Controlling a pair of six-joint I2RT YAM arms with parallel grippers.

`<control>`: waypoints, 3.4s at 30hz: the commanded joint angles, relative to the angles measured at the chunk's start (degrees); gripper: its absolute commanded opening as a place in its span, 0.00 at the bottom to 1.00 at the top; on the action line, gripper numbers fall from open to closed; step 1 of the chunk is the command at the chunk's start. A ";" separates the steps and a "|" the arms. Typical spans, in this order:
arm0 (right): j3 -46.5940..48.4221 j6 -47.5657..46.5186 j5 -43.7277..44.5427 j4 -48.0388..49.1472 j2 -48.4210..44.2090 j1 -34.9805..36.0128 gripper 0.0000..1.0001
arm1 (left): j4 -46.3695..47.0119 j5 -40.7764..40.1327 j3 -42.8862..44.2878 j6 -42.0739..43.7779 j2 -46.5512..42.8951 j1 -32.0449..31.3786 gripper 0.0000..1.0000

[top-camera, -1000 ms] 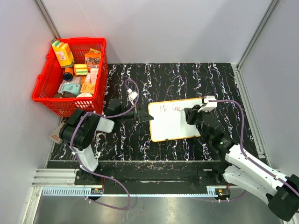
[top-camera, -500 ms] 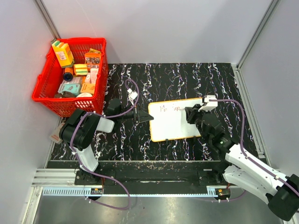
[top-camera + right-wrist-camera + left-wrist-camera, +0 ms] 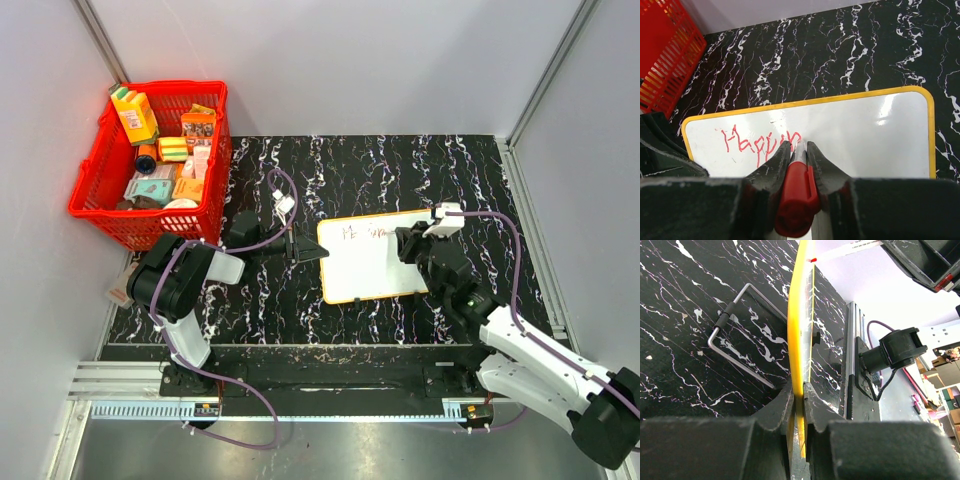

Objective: Write a sentence on the whiteboard

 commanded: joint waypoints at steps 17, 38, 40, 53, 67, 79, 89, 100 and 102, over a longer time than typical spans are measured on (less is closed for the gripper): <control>2.28 -2.04 5.75 0.89 -1.10 -1.39 0.00 | 6.00 1.61 -0.42 1.96 -0.20 -0.19 0.00; 2.98 -0.02 -1.81 2.66 2.33 -1.39 0.00 | 6.00 1.61 -0.42 1.96 -0.20 -0.28 0.00; 2.72 0.42 -2.07 1.43 1.89 -1.39 0.00 | 6.09 1.70 -0.42 1.96 -0.20 -0.19 0.00; 0.08 2.35 -1.90 -2.80 -2.33 -1.39 0.00 | 6.09 1.61 -0.51 1.87 -0.29 -0.19 0.00; 1.22 1.83 -1.81 -1.22 -3.65 -1.47 0.00 | 6.00 1.52 -0.42 1.87 -0.20 -0.19 0.00; 3.16 1.21 -1.02 2.47 0.66 -1.39 0.00 | 5.91 1.61 -0.33 1.87 -0.11 -0.19 0.00; 2.01 1.30 -1.10 2.13 0.39 -1.39 0.00 | 6.00 1.70 -0.33 1.78 -0.02 -0.28 0.00; 0.17 2.53 -1.72 -2.18 -1.89 -1.39 0.00 | 6.00 1.70 -0.33 1.78 -0.02 -0.19 0.00; -0.18 2.62 -1.63 -2.88 -2.24 -1.39 0.00 | 6.00 1.70 -0.33 1.78 -0.02 -0.19 0.00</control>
